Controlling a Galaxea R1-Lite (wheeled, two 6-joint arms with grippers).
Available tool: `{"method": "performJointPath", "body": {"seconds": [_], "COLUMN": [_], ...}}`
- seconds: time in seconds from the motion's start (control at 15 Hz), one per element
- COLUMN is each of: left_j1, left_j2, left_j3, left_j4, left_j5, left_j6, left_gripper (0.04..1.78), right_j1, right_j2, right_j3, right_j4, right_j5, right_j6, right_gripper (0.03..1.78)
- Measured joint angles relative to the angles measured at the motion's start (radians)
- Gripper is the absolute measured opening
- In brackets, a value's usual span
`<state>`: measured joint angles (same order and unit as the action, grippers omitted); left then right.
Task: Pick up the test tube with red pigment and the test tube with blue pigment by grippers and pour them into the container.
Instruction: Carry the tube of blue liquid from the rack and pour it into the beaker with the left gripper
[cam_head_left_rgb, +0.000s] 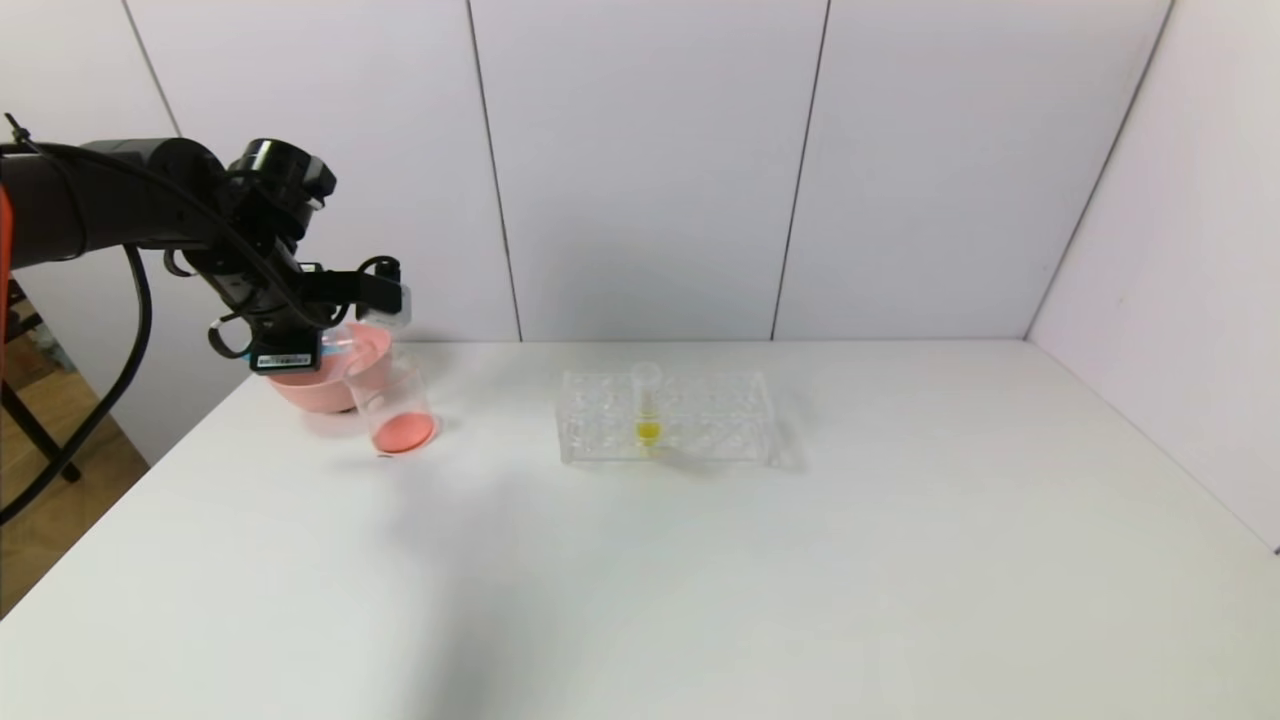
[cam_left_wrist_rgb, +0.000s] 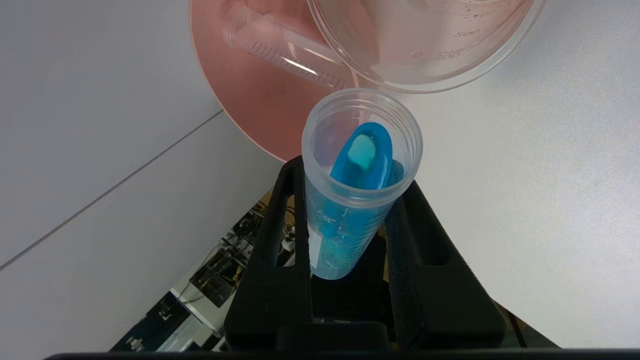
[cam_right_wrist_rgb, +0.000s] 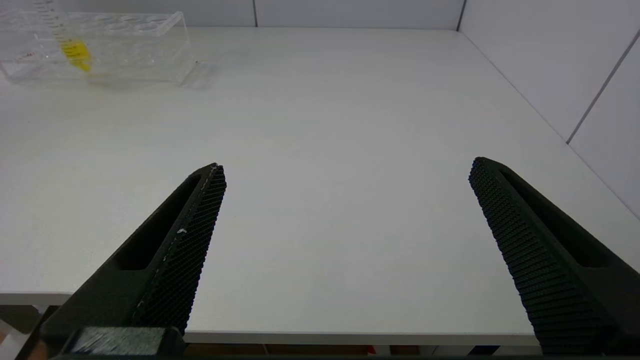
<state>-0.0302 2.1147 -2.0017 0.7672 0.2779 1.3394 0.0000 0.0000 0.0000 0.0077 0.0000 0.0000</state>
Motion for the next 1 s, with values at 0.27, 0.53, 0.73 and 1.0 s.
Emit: {"method": "performJointPath", "body": {"seconds": [0.27,0.53,0.73,1.0], "left_j1": [-0.001,-0.001,-0.001,-0.011], "left_j2": [0.002,0.002,0.004,0.009], "left_j3": [0.000,-0.003,-0.003,-0.003], "left_j4": [0.002,0.012,0.013,0.014], "left_j5": [0.000,-0.002,-0.001,0.028], "left_j6": [-0.004,-0.025,-0.027,-0.032], "left_gripper": [0.44,0.44,0.44,0.44], "right_j1": [0.000,0.000,0.000,0.000], "right_j2": [0.000,0.000,0.000,0.000], "right_j3": [0.000,0.000,0.000,0.000], "right_j4": [0.000,0.000,0.000,0.000], "right_j5": [0.000,0.000,0.000,0.000], "right_j6": [0.000,0.000,0.000,0.000], "right_gripper": [1.77,1.77,1.77,1.77]}}
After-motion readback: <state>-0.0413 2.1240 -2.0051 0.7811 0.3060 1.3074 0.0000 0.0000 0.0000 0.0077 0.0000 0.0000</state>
